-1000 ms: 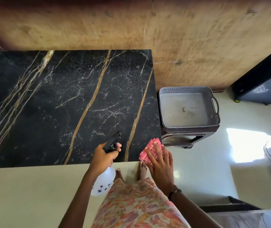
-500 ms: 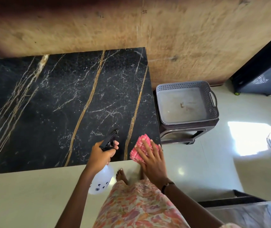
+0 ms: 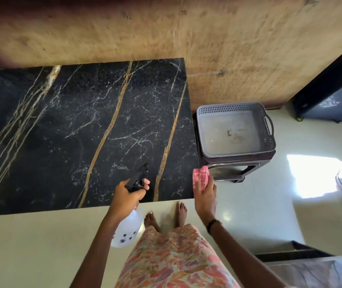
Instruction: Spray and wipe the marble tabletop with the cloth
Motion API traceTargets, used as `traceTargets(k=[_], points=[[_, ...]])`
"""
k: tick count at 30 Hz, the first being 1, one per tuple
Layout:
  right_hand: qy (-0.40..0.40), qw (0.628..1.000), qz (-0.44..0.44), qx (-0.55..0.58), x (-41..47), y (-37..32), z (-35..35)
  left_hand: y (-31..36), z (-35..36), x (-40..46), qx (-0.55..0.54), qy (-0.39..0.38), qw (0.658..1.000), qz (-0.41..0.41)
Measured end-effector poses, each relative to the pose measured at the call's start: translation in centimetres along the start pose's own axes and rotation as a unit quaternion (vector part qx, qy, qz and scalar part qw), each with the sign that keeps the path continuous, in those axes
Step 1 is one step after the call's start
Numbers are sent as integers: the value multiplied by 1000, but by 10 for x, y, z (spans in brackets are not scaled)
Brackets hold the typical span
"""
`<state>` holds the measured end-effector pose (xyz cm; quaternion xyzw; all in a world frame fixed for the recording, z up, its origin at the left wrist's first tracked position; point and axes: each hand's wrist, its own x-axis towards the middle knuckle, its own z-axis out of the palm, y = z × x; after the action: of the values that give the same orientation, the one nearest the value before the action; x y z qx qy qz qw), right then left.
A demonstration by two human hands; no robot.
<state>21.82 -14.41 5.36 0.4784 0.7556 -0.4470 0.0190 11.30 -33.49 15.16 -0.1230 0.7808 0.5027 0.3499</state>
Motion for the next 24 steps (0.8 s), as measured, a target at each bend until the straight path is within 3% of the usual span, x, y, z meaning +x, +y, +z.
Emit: traceTargets(k=[2, 5, 11, 14, 16, 18, 21, 24], points=[[12, 997, -58, -47, -20, 13, 2, 1, 3, 1, -5, -2, 1000, 1], [14, 998, -45, -49, -27, 23, 3, 6, 9, -1, -1, -11, 1000, 14], [-107, 975, 103, 166, 4, 31, -4, 15, 18, 4, 21, -2, 1000, 22], [-183, 958, 99, 198, 11, 29, -16, 18, 23, 4, 17, -3, 999, 31], [-142, 985, 39, 86, 6, 30, -11, 20, 26, 3, 12, -7, 999, 33], [-46, 994, -65, -75, -5, 36, -3, 20, 29, 1, 13, -8, 999, 30], [38, 924, -266, -274, -12, 49, -1, 20, 33, 0, 6, -8, 1000, 29], [37, 873, -343, -345, -1, 60, -7, 21, 37, 1, -8, 1, 1000, 25]])
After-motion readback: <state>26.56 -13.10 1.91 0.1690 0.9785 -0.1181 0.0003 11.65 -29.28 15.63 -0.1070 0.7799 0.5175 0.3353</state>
